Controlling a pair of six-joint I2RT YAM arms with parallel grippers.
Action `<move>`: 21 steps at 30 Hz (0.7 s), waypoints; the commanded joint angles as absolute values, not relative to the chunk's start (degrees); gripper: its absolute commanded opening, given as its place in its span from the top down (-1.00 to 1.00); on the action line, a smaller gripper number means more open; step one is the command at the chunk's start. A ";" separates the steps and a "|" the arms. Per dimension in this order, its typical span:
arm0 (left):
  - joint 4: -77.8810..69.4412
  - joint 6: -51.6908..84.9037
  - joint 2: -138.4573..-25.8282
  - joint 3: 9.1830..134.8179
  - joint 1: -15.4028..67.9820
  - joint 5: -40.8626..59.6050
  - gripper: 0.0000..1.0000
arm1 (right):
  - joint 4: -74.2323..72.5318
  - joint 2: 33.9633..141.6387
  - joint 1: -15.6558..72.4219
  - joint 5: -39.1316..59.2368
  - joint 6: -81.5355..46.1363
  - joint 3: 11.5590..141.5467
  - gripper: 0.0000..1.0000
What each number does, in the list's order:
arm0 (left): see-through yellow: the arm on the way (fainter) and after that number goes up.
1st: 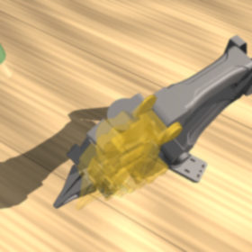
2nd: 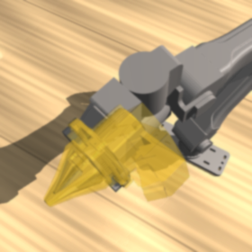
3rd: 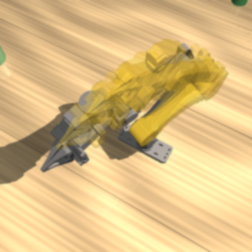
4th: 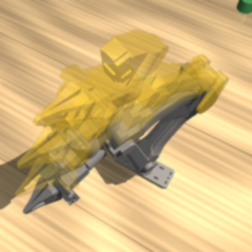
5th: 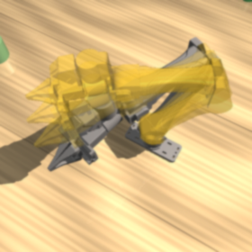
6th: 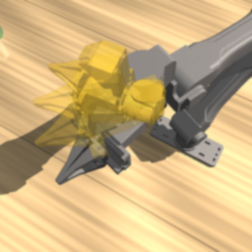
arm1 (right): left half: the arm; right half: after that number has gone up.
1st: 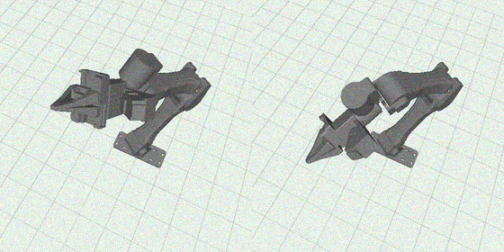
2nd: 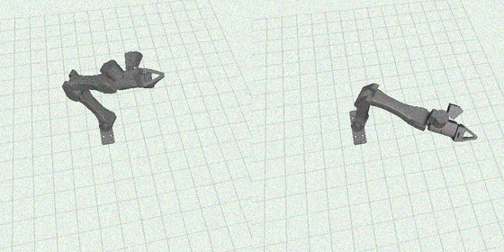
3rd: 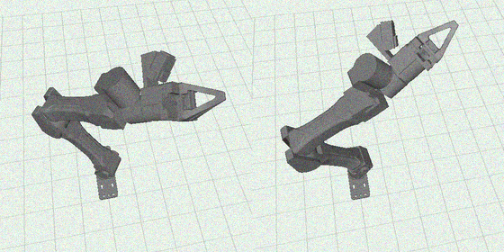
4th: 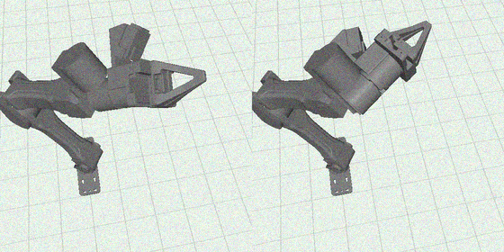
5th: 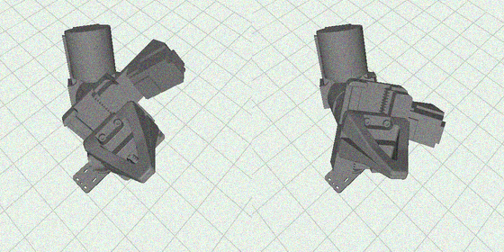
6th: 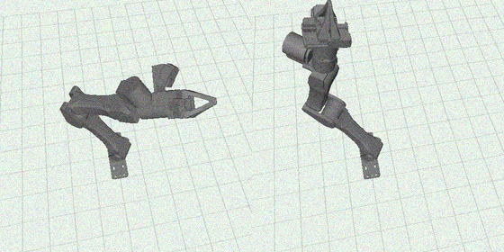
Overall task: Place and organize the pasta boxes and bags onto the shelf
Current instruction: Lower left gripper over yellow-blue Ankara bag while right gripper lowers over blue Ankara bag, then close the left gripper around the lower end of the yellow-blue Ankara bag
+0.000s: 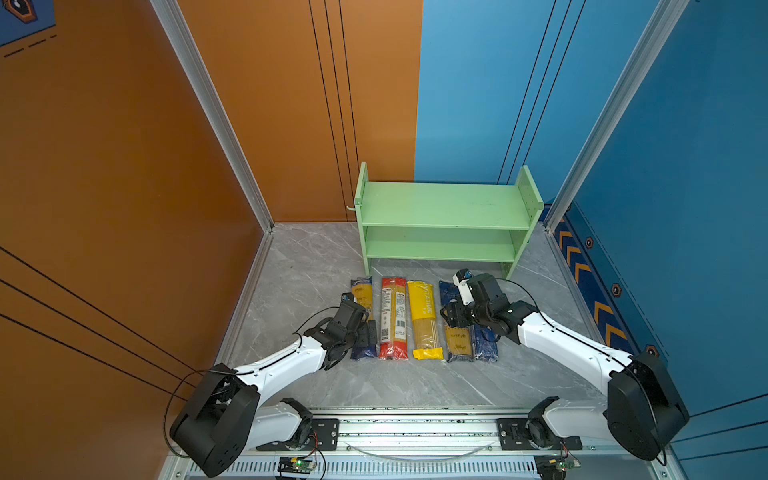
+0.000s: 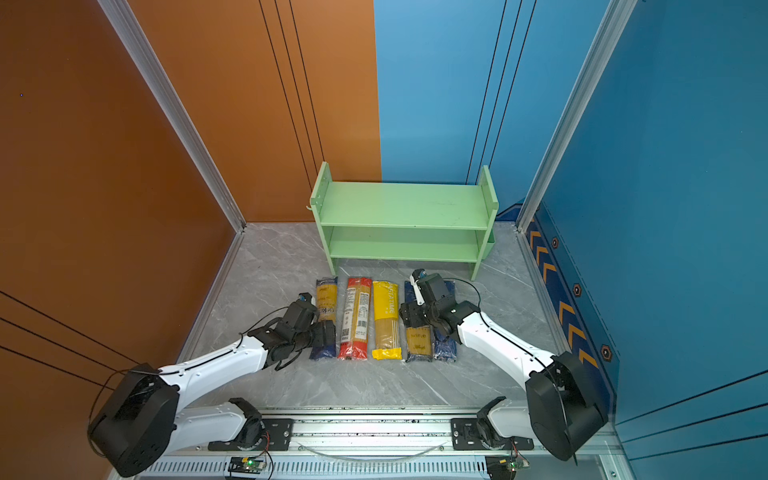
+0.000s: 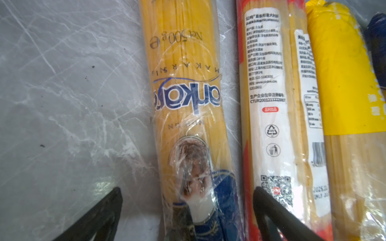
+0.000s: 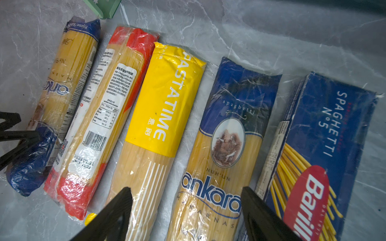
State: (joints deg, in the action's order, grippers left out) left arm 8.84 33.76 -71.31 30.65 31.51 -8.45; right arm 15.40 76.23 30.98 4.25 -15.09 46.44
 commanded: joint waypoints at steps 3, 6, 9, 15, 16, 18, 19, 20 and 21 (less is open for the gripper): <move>12.17 34.20 -73.37 33.09 31.73 -7.34 -0.96 | 15.38 77.14 31.42 3.34 -15.57 47.72 -0.60; 13.08 34.16 -74.99 34.25 31.84 -6.53 -0.96 | 15.43 77.27 31.39 3.41 -15.63 47.74 -0.60; 13.76 33.95 -76.31 35.21 32.31 -6.73 -0.96 | 15.42 77.46 31.54 3.39 -15.69 47.79 -0.60; 16.33 33.23 -78.11 36.95 32.78 -7.84 -0.96 | 15.42 77.59 31.52 3.25 -15.64 48.00 -0.60; 16.42 33.22 -78.17 36.99 32.80 -7.78 -0.96 | 15.38 77.61 31.55 3.28 -15.64 48.05 -0.60; 16.54 33.22 -78.48 37.01 32.87 -7.65 -0.96 | 15.39 77.83 31.64 3.25 -15.64 48.08 -0.60; 16.52 33.18 -78.54 37.09 32.87 -7.63 -0.96 | 15.46 77.92 31.60 3.30 -15.64 48.14 -0.60; 16.57 33.24 -78.72 37.06 32.85 -7.50 -0.96 | 15.47 78.06 31.63 3.31 -15.64 48.19 -0.60; 16.56 33.23 -78.88 37.09 32.95 -7.50 -0.96 | 15.47 78.17 31.59 3.35 -15.64 48.25 -0.60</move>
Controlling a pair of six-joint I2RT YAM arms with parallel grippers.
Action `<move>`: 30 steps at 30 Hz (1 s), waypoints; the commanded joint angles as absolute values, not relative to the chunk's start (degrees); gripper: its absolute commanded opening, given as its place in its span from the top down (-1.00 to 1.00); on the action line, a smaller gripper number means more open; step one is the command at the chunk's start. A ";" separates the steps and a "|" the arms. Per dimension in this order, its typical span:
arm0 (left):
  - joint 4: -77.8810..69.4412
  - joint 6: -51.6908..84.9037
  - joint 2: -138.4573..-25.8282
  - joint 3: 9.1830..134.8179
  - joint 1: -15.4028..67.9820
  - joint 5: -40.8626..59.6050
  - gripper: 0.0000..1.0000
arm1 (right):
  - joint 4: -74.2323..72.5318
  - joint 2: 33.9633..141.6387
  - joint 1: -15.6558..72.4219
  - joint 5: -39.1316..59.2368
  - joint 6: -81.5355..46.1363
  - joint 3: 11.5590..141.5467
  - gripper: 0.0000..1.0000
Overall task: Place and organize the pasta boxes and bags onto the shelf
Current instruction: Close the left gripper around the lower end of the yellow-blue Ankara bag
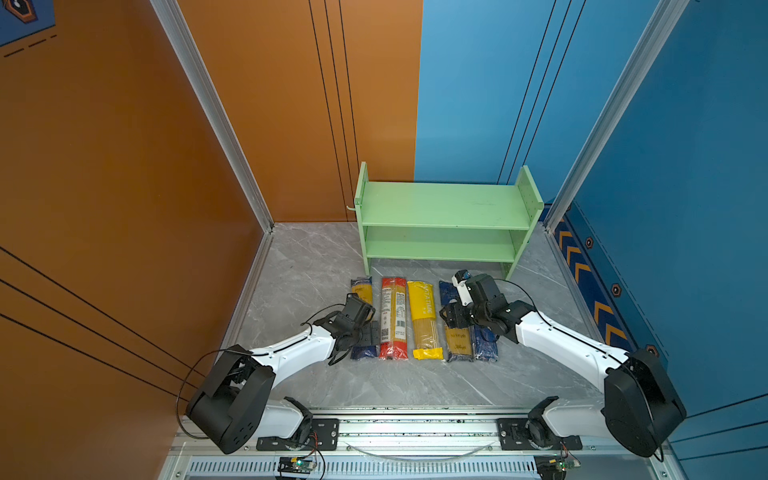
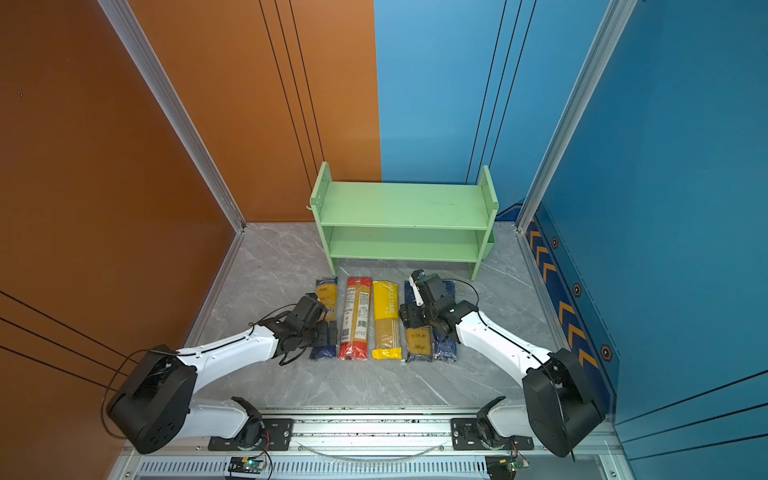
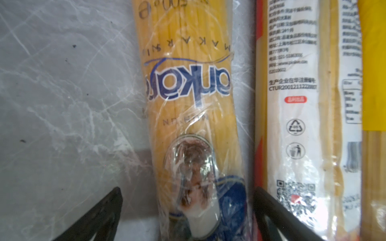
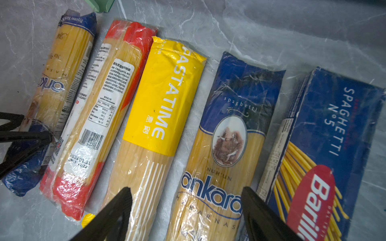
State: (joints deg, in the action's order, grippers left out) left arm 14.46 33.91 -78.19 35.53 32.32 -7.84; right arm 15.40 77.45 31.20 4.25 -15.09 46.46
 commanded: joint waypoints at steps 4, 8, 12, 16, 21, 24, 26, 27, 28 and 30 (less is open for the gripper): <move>17.29 33.22 -79.60 37.31 33.09 -7.58 -0.96 | 15.47 78.55 31.81 3.35 -15.64 48.32 -0.60; 18.34 32.80 -80.20 37.62 33.22 -8.14 -0.96 | 15.47 78.71 31.88 3.28 -15.69 48.34 -0.60; 19.63 32.15 -79.90 37.75 33.20 -8.92 -0.96 | 15.52 78.79 31.95 3.26 -15.82 48.34 -0.60; 20.94 31.56 -78.79 37.62 33.14 -10.43 -0.96 | 15.39 78.75 32.04 3.22 -15.91 48.25 -0.60; 21.15 31.56 -77.72 36.85 32.65 -10.72 -0.96 | 15.36 78.97 32.11 3.18 -16.00 48.25 -0.60; 21.31 31.79 -77.02 36.51 32.61 -11.17 -0.96 | 15.36 79.08 32.25 3.22 -16.11 48.25 -0.60; 21.35 31.86 -76.33 36.12 32.58 -11.75 -0.96 | 15.24 79.01 32.34 3.24 -16.18 48.19 -0.60; 21.52 31.97 -75.85 35.86 32.51 -12.18 -0.96 | 15.25 79.02 32.39 3.18 -16.19 48.16 -0.60; 21.54 31.99 -75.26 35.61 32.44 -12.55 -0.96 | 15.24 79.02 32.43 3.16 -16.26 48.16 -0.60; 21.61 32.11 -74.26 35.21 32.17 -12.76 -0.96 | 15.25 78.93 32.43 3.09 -16.26 48.08 -0.60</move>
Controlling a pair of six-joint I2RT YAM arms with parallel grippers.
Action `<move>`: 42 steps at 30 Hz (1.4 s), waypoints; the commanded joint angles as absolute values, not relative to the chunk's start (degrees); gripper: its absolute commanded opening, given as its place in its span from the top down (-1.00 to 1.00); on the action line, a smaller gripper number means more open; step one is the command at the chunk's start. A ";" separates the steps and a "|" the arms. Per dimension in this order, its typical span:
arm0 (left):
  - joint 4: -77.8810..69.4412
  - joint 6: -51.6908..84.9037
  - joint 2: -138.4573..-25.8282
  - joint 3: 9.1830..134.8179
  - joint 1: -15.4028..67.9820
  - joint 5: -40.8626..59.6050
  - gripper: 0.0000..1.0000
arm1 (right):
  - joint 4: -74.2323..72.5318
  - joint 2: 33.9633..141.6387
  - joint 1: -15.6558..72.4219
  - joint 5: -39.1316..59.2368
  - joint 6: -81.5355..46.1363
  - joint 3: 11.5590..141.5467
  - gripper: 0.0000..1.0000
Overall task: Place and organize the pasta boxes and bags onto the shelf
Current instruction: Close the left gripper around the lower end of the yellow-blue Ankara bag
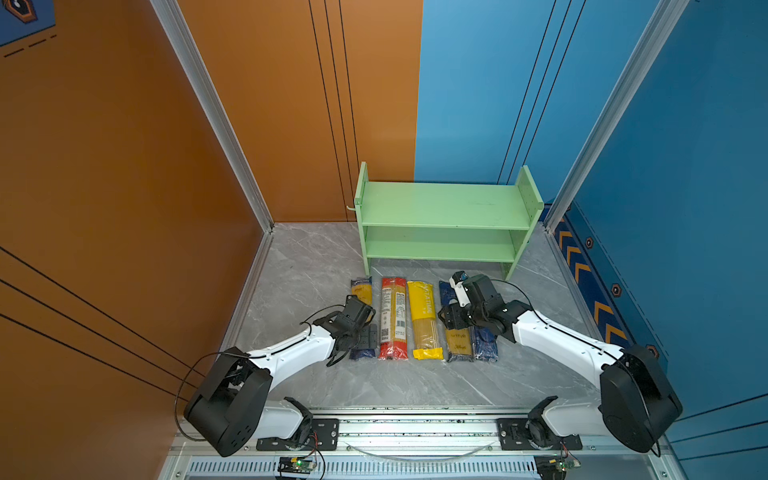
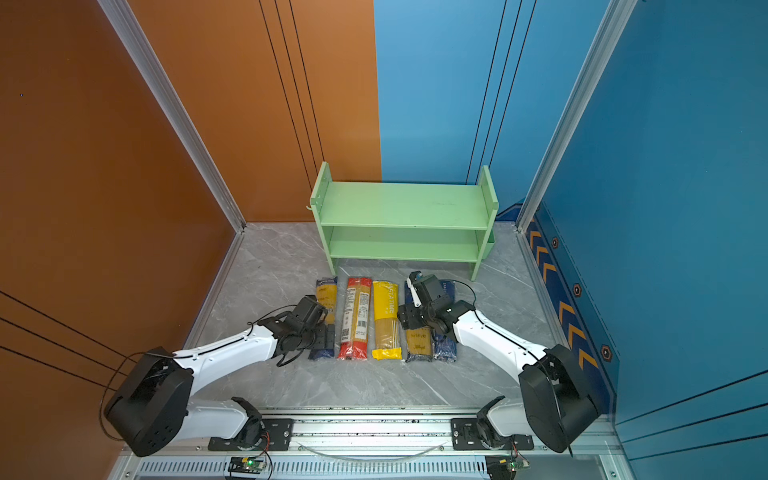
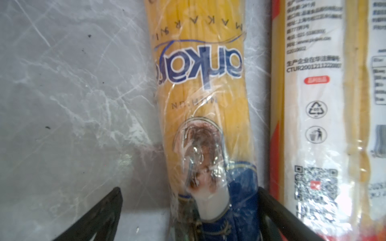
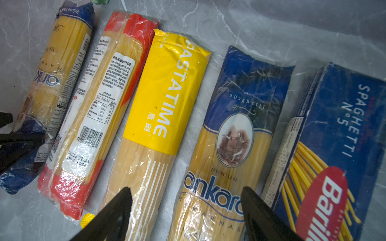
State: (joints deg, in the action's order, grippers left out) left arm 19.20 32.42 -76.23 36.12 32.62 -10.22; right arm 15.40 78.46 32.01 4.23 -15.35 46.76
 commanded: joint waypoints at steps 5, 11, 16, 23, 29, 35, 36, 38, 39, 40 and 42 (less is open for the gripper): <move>22.08 32.58 -72.53 34.32 31.56 -13.46 -0.96 | 14.97 79.01 32.49 3.18 -16.35 47.99 -0.61; 21.88 32.56 -72.31 34.29 31.44 -11.81 -0.96 | 15.04 78.94 32.59 2.99 -16.35 47.94 -0.61; 21.61 33.18 -72.26 34.56 31.88 -11.25 -0.96 | 15.08 78.93 32.61 3.00 -16.44 47.86 -0.61; 20.57 34.53 -72.73 34.61 32.95 -10.93 -0.96 | 15.25 78.84 32.68 2.91 -16.44 47.96 -0.60; 20.57 35.50 -74.27 35.51 34.51 -11.06 -0.96 | 15.25 79.03 32.70 2.89 -16.43 47.75 -0.60; 20.57 37.50 -75.54 35.59 35.60 -11.67 -0.96 | 15.12 79.19 32.70 2.99 -16.27 47.72 -0.61; 20.61 37.77 -75.59 35.60 35.68 -11.69 -0.96 | 15.13 79.24 32.69 2.96 -16.23 47.72 -0.61; 20.58 38.22 -75.68 35.60 35.98 -11.82 -0.96 | 15.12 79.26 32.66 2.95 -16.10 47.66 -0.61; 20.53 38.45 -75.69 35.56 36.11 -11.80 -0.96 | 15.12 79.28 32.70 2.91 -16.10 47.72 -0.61; 20.57 38.57 -75.67 35.48 36.29 -11.84 -0.96 | 15.16 79.32 32.70 2.90 -16.00 47.72 -0.61; 20.57 38.84 -75.73 35.48 36.77 -12.28 -0.96 | 15.12 79.37 32.65 2.90 -15.91 47.72 -0.61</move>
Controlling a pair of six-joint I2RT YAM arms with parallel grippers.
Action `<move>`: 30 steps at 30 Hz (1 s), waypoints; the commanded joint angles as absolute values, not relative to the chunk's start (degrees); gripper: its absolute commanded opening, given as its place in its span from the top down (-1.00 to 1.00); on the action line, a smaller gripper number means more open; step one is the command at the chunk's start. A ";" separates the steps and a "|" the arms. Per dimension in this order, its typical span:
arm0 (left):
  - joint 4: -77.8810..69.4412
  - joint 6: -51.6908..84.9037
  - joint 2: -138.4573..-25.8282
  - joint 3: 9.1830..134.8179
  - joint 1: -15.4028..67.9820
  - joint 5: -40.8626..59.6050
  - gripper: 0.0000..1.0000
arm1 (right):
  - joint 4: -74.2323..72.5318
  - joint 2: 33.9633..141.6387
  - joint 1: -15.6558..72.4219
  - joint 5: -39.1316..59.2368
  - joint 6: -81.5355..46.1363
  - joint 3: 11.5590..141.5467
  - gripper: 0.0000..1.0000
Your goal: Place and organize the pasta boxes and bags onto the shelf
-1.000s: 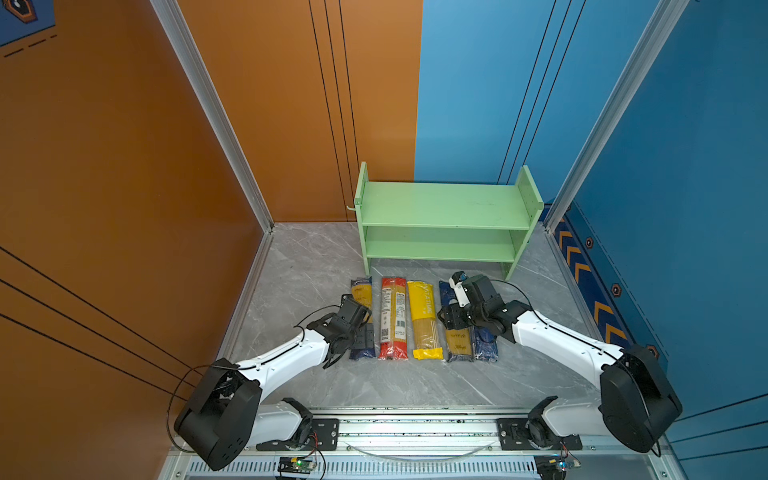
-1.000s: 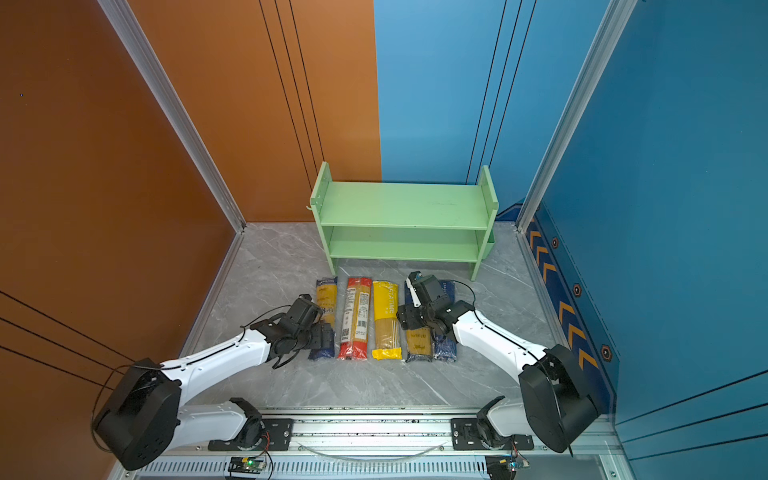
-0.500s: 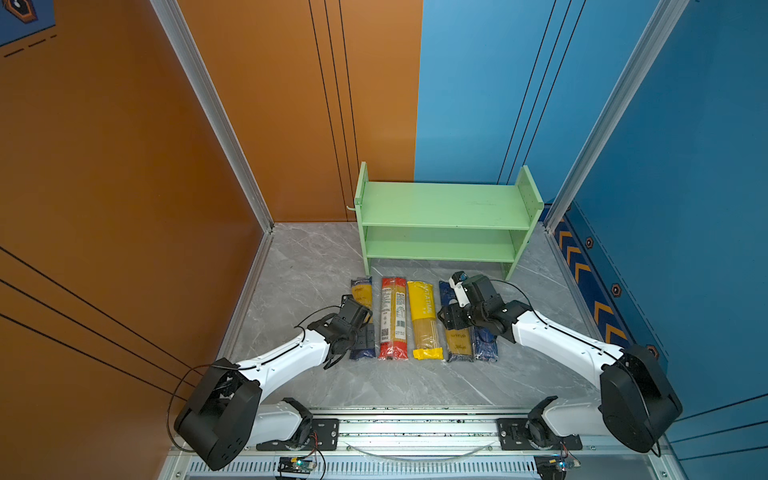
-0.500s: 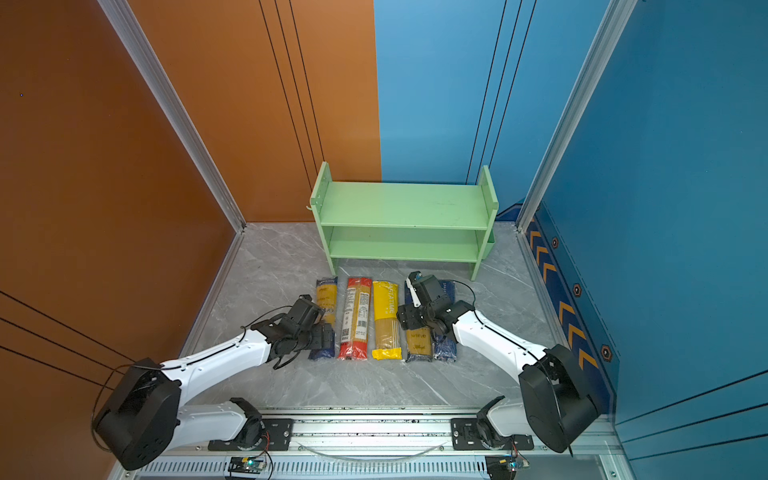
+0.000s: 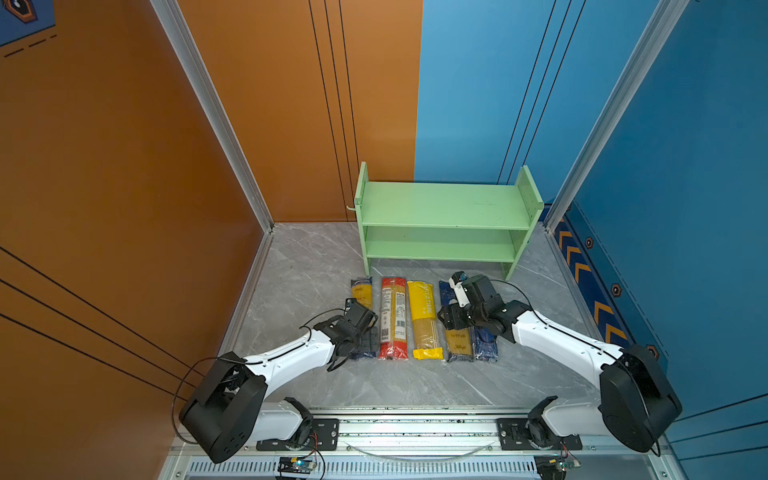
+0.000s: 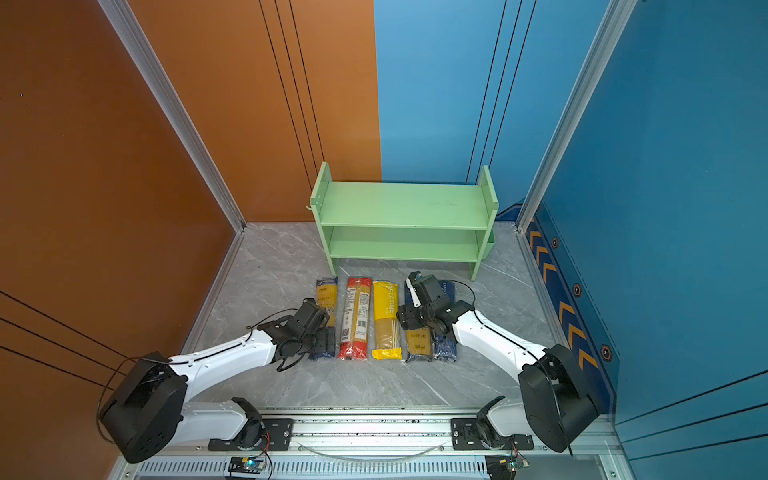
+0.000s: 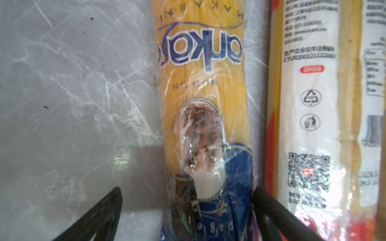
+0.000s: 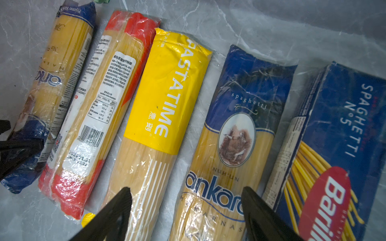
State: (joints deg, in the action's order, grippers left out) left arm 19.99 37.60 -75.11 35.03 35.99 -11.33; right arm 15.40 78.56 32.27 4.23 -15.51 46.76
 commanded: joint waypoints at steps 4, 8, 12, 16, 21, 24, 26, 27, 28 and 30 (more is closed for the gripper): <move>20.61 39.40 -76.21 35.48 37.09 -12.75 -0.96 | 15.17 79.66 32.66 3.12 -15.82 47.75 -0.61; 20.57 39.81 -76.94 35.40 37.42 -13.32 -0.96 | 15.04 79.72 32.68 3.03 -15.73 47.73 -0.62; 20.11 40.05 -77.92 35.15 38.31 -14.83 -0.96 | 14.91 79.93 32.69 3.30 -15.74 47.72 -0.61; 19.22 40.94 -78.90 34.64 38.56 -15.25 -0.96 | 14.94 80.22 32.65 3.95 -15.56 47.99 -0.61; 18.72 41.75 -79.53 34.35 38.78 -15.87 -0.96 | 14.91 80.09 32.65 4.13 -15.21 48.08 -0.62; 18.72 41.92 -79.80 34.26 38.97 -16.64 -0.96 | 14.92 80.20 32.70 4.04 -15.25 47.99 -0.62; 18.72 41.85 -79.89 34.39 39.04 -16.89 -0.98 | 14.93 80.39 32.69 4.14 -15.21 47.99 -0.61; 18.68 41.87 -79.97 34.31 39.11 -16.97 -0.99 | 14.94 80.44 32.67 4.21 -15.29 48.04 -0.61; 18.72 41.85 -80.12 34.41 39.11 -17.01 -0.99 | 14.88 80.46 32.69 4.25 -15.28 47.99 -0.61; 18.72 41.92 -80.35 34.38 39.10 -17.28 -0.97 | 14.77 80.59 32.72 4.30 -15.26 47.96 -0.61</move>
